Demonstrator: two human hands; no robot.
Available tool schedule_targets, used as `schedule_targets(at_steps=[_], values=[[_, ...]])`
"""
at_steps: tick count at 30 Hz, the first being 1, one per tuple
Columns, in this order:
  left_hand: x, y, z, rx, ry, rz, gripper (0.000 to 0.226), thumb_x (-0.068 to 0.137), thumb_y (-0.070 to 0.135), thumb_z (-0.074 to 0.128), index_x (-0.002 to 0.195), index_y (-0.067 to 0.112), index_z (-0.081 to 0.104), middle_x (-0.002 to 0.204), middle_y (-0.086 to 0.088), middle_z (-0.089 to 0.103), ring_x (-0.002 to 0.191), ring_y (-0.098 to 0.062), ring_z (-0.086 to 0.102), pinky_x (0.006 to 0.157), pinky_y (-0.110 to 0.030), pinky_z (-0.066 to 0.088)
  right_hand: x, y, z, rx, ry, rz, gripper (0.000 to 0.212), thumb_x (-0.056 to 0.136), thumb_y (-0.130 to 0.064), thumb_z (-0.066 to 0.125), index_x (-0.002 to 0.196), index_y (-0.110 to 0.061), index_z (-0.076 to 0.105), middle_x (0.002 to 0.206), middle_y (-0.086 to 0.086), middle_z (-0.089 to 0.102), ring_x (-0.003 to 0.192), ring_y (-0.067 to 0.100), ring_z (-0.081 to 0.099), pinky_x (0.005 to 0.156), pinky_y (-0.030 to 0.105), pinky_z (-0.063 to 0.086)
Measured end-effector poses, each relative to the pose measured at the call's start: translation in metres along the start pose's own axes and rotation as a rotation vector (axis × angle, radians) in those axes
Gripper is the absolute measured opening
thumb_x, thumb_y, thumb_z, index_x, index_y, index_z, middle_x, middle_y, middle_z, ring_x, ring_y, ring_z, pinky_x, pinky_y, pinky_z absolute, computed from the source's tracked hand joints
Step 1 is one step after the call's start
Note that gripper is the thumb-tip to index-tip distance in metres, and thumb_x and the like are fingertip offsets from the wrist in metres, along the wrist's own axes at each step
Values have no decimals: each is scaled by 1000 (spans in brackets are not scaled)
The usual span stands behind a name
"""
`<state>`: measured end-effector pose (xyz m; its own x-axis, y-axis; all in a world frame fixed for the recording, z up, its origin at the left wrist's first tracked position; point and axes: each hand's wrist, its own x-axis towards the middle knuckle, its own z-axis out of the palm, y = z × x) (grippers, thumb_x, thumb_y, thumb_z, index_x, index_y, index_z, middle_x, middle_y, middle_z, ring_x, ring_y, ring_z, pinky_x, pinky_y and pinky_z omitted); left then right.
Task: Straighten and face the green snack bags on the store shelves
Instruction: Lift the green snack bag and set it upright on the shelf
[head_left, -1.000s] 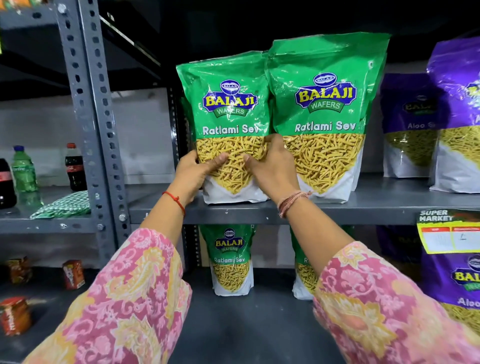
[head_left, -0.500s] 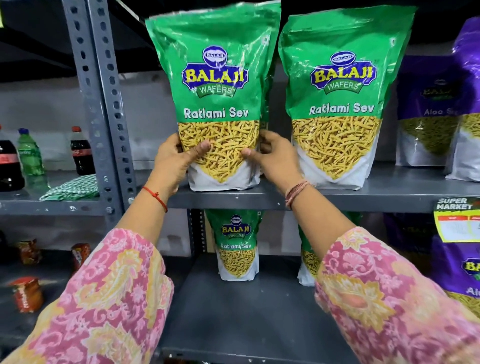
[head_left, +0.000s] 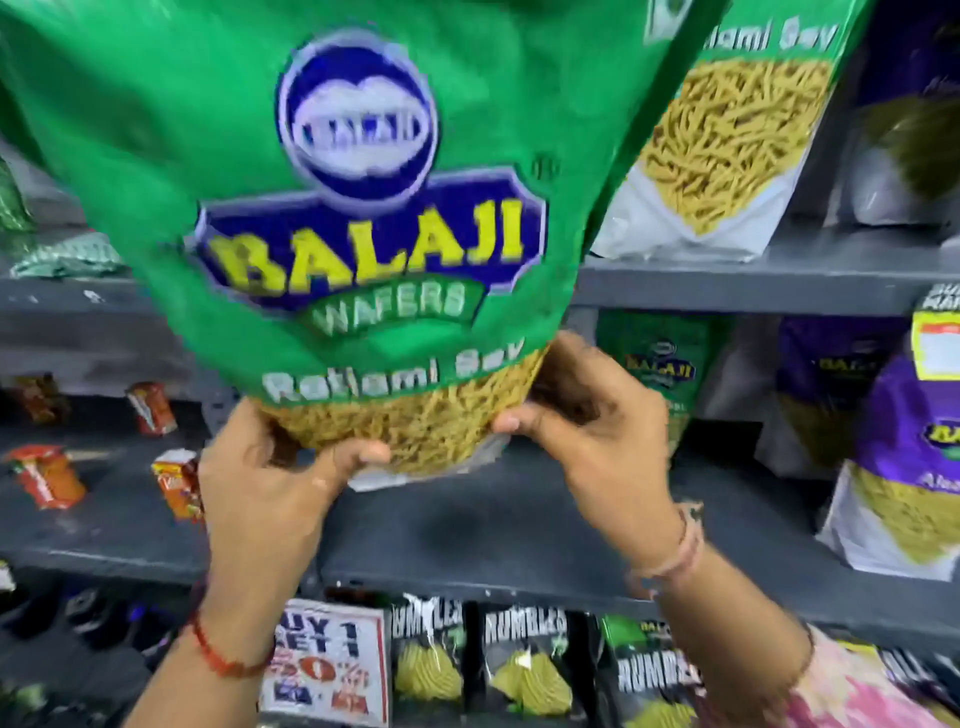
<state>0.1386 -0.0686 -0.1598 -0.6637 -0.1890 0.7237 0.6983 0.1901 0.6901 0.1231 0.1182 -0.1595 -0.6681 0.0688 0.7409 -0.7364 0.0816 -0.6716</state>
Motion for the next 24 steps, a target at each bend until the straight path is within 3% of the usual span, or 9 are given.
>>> schedule_targets(at_steps=[2,5,7,10,13,15,19,21,24], values=[[-28,-18,5,22,5,-107,37,46,64,64,57,30,54,55,46,57,56,24,51,52,4,38,-24,18,-6,-51,-23,39,56,57,-10,76,108,-29,63,103,-23,69,100,5,63,85,21,52],[-58,-60,17,13,-33,-312,29,51,11,81,57,30,60,51,33,63,51,19,53,50,2,39,-50,50,-18,-146,-98,176,53,61,-24,72,112,-29,61,101,-35,64,99,-5,61,85,15,50],[-67,-85,26,69,-202,-344,29,53,12,79,65,28,58,54,9,67,57,22,53,54,2,39,-63,73,-26,-209,-106,279,59,61,-34,70,117,-22,58,96,-41,61,92,-16,56,81,8,48],[-65,-124,42,150,-393,-396,32,59,21,77,69,31,48,57,17,63,62,27,51,56,2,38,-82,112,-37,-213,-57,426,72,53,-29,80,118,-18,49,84,-51,56,83,-25,49,75,0,44],[-54,-158,61,136,-500,-470,29,56,33,72,74,34,48,63,43,62,65,24,54,60,2,41,-83,151,-43,-170,33,529,59,64,6,72,119,-5,53,103,-19,64,80,-25,49,75,1,45],[-39,-181,78,122,-508,-502,34,62,17,74,75,34,48,61,31,66,63,24,53,62,2,41,-72,171,-44,-101,76,592,56,66,14,66,119,4,50,118,5,55,75,-26,50,76,1,45],[-13,-227,107,44,-508,-537,32,69,-4,66,95,9,52,96,-2,57,64,23,53,69,1,43,-46,207,-47,-54,119,615,57,70,18,59,124,10,42,124,9,41,68,-27,50,76,-1,45],[-3,-243,116,27,-523,-562,40,71,-13,58,109,-9,46,89,6,61,63,23,54,70,0,44,-37,225,-48,-47,126,633,57,71,17,59,125,9,42,124,10,43,68,-26,51,75,0,46],[7,-255,123,36,-536,-580,44,72,-12,58,114,-10,43,81,24,67,72,18,57,74,-3,45,-31,247,-49,-12,121,665,57,71,18,58,125,8,42,127,18,48,72,-24,53,80,3,45]])
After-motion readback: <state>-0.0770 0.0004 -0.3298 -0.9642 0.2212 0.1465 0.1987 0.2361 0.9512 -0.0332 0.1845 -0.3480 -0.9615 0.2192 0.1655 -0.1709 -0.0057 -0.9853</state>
